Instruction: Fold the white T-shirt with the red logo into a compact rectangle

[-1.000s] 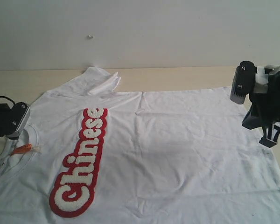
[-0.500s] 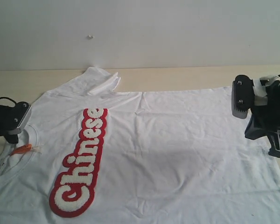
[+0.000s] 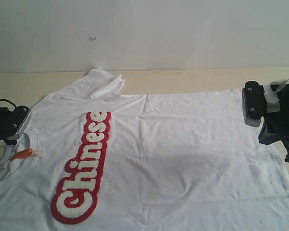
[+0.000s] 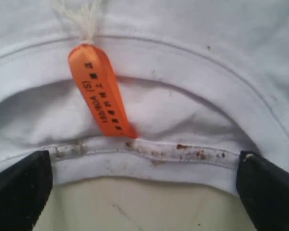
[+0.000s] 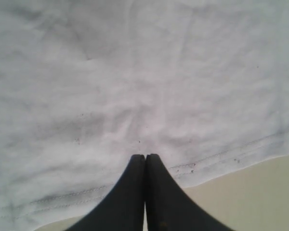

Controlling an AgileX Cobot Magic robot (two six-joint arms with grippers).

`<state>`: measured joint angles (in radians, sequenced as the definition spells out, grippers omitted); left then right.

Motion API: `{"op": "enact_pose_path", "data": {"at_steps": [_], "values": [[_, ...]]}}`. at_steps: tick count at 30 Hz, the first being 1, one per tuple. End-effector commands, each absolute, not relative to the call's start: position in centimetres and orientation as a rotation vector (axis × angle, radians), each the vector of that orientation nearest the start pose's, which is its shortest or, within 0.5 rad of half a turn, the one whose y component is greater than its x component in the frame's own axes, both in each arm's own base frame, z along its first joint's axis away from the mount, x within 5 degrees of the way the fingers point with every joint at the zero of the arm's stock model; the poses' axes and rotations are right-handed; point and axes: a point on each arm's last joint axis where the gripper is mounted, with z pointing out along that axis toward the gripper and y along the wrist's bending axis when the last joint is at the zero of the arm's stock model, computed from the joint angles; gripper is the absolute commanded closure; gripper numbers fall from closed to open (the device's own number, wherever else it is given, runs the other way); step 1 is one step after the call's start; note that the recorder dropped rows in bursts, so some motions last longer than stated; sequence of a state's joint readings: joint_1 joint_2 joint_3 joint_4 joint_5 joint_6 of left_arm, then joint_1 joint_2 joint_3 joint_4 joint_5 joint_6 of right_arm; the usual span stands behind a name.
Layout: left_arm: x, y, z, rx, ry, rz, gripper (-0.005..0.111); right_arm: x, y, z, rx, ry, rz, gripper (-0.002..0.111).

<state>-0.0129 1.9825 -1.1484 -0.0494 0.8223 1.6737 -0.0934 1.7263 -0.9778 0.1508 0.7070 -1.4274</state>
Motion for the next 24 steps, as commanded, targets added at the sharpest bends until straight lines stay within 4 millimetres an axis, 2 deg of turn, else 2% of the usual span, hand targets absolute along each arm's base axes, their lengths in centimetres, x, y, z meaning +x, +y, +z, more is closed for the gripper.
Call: {"op": "enact_pose_path", "data": {"at_steps": [1,5,8,12,17,24], "values": [[34.9,-0.6,12.3,-2.325,-2.155,0.027,0.002,31.3,-2.0,17.3,-1.600,2.419,-0.082,0.108],[34.9,-0.6,12.3,-2.325,-2.155,0.027,0.002,31.5,-2.0,17.3,-1.399,2.515,-0.079,0.095],[34.9,-0.6,12.3,-2.325,-2.155,0.027,0.002,31.6,-2.0,17.4,-1.401,2.507,-0.087,0.081],[34.9,-0.6,12.3,-2.325,-2.155,0.027,0.002,32.1,-2.1,17.5,-1.384,2.468,-0.139,0.073],[34.9,-0.6,12.3,-2.325,-2.155,0.027,0.002,32.3,-2.1,17.6,-1.349,2.452,-0.143,0.071],[34.9,-0.6,12.3,-2.325,-2.155,0.027,0.002,32.4,-2.1,17.7,-1.504,2.359,-0.186,0.075]]}}
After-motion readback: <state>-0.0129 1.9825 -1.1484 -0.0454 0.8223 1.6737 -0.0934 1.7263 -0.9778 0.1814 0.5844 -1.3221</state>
